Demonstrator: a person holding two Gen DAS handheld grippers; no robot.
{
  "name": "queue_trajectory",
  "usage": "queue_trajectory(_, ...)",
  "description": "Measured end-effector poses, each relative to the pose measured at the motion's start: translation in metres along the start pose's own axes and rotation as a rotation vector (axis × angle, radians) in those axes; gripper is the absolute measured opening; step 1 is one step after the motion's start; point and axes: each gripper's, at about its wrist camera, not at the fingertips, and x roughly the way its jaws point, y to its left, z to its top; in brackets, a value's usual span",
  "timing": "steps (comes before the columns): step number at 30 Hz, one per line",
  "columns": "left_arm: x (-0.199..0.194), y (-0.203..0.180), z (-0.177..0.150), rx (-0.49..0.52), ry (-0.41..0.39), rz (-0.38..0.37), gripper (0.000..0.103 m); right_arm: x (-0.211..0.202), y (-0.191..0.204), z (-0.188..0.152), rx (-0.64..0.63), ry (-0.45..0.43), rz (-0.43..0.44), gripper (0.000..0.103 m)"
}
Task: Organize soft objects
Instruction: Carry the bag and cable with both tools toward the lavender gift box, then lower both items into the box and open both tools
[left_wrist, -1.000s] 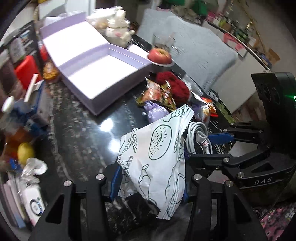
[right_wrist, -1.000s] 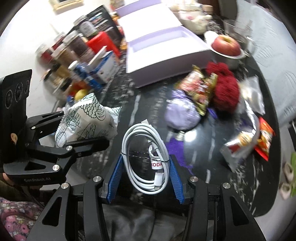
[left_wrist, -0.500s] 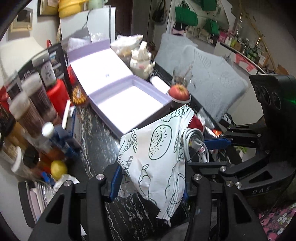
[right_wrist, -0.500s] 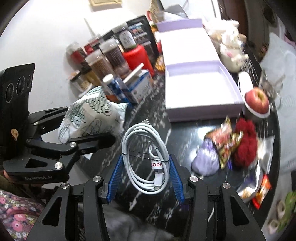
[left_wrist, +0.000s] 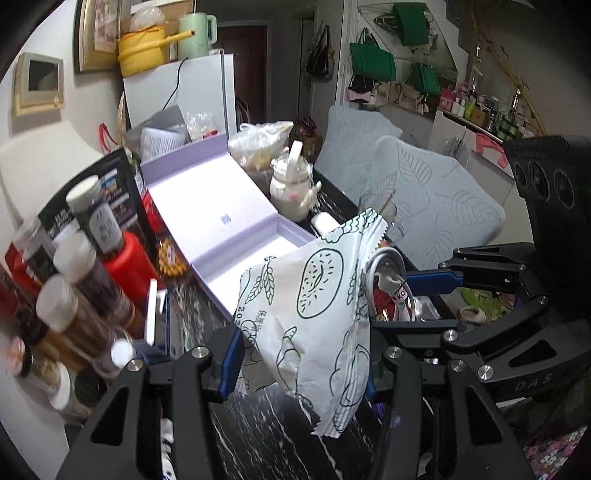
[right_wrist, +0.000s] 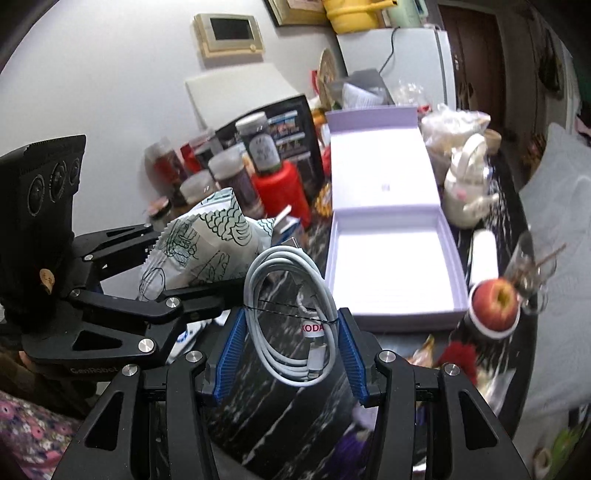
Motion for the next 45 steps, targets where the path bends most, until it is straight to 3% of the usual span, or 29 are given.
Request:
queue_trajectory(10, 0.031, 0.013, 0.04, 0.002, -0.011, 0.009, 0.05, 0.001, -0.029, 0.051, -0.05, -0.061, -0.024, 0.049)
queue_trajectory(25, 0.106, 0.055, 0.094, -0.001, 0.016, 0.021, 0.05, 0.054, -0.089, 0.114, -0.049, -0.065, -0.046, 0.049)
queue_trajectory(35, 0.181, 0.084, 0.097, -0.032, 0.108, 0.014, 0.05, 0.111, -0.135, 0.129, 0.026, -0.015, -0.076, 0.049)
queue_trajectory(45, 0.254, 0.098, 0.084, -0.07, 0.216, 0.024, 0.05, 0.169, -0.18, 0.123, 0.115, 0.074, -0.155, 0.049)
